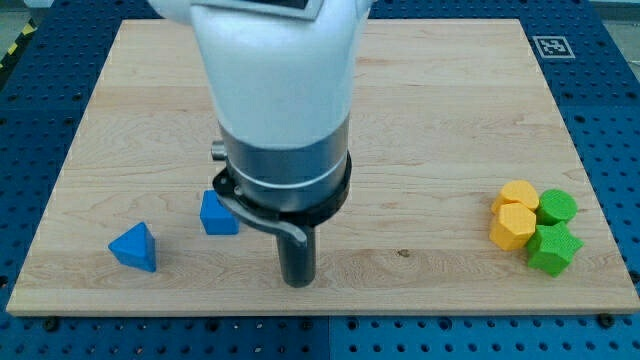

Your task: Slide the red star and red circle towards the top right of the board

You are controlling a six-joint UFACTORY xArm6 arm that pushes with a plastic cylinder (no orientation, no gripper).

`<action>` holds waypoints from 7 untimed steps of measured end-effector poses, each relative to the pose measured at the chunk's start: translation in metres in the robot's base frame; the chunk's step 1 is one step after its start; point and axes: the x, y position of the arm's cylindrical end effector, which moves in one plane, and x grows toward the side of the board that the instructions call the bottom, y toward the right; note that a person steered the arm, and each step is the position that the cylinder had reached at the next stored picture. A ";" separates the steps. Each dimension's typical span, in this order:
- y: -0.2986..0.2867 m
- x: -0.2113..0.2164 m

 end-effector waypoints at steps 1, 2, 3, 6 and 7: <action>0.000 -0.036; 0.000 -0.092; -0.003 -0.150; -0.063 -0.224; -0.081 -0.227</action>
